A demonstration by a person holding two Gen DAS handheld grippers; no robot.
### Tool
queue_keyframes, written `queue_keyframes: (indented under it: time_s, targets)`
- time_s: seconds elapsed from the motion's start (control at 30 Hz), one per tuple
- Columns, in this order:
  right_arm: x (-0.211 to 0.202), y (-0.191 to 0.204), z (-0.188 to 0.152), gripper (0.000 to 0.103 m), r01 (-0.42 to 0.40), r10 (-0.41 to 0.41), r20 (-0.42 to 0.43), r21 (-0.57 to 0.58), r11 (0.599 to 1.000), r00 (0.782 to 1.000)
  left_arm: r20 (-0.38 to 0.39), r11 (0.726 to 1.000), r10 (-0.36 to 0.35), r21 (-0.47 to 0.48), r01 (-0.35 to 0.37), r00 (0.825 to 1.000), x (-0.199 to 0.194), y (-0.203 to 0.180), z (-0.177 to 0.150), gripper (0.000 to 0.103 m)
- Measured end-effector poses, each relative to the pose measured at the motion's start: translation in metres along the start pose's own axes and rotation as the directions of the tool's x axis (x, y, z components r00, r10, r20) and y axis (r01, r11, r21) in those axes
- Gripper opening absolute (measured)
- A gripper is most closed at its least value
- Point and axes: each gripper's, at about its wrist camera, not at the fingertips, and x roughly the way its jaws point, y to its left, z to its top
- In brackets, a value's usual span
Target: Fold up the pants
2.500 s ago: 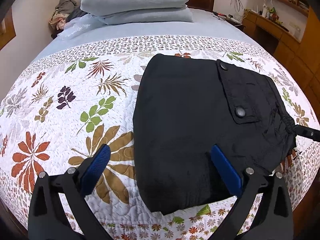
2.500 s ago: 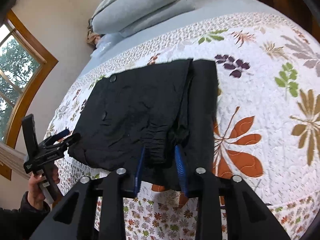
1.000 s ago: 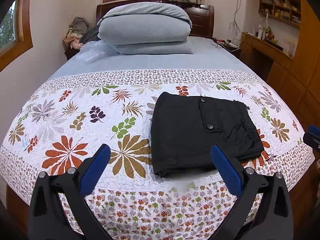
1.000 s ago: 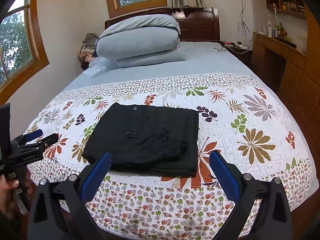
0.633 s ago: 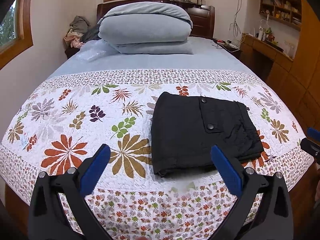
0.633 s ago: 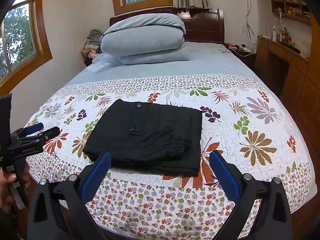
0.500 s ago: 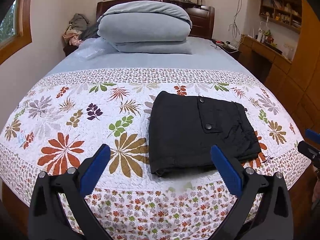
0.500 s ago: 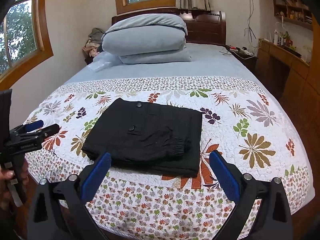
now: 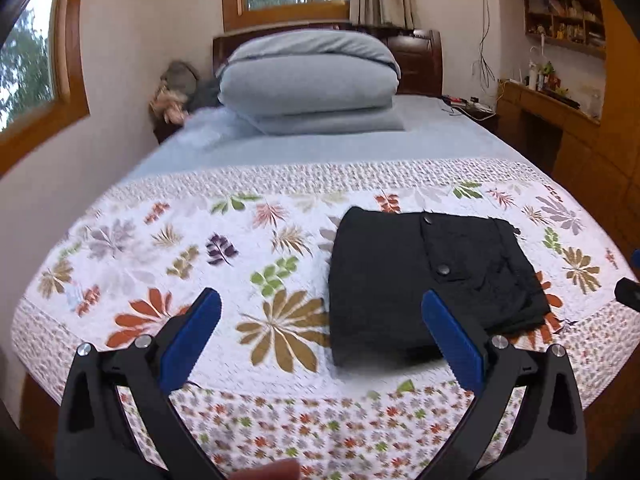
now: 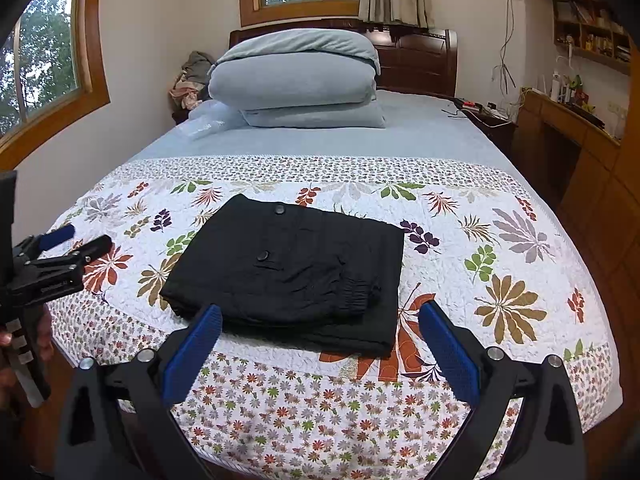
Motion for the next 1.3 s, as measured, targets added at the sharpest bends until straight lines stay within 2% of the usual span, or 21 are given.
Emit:
queue_keyframes:
  time_s: [0.17,0.37,1.3]
  targets:
    - [0.001,0.000,0.000,0.100,0.003,-0.003,0.000,-0.004,1.000,1.000,-0.035,0.998,-0.059,0.014,0.060,0.998,0.003,-0.002,0.002,0.101]
    - [0.001,0.000,0.000,0.100,0.005,-0.004,0.002,-0.003,1.000,1.000,-0.062,0.995,-0.097,-0.002,0.097,0.993,0.007,-0.002,0.000,0.101]
    - [0.003,-0.005,-0.001,0.100,0.025,-0.025,0.001,0.020,0.999,1.000,-0.095,0.994,-0.104,-0.023,0.102,0.990,0.013,0.003,-0.001,0.101]
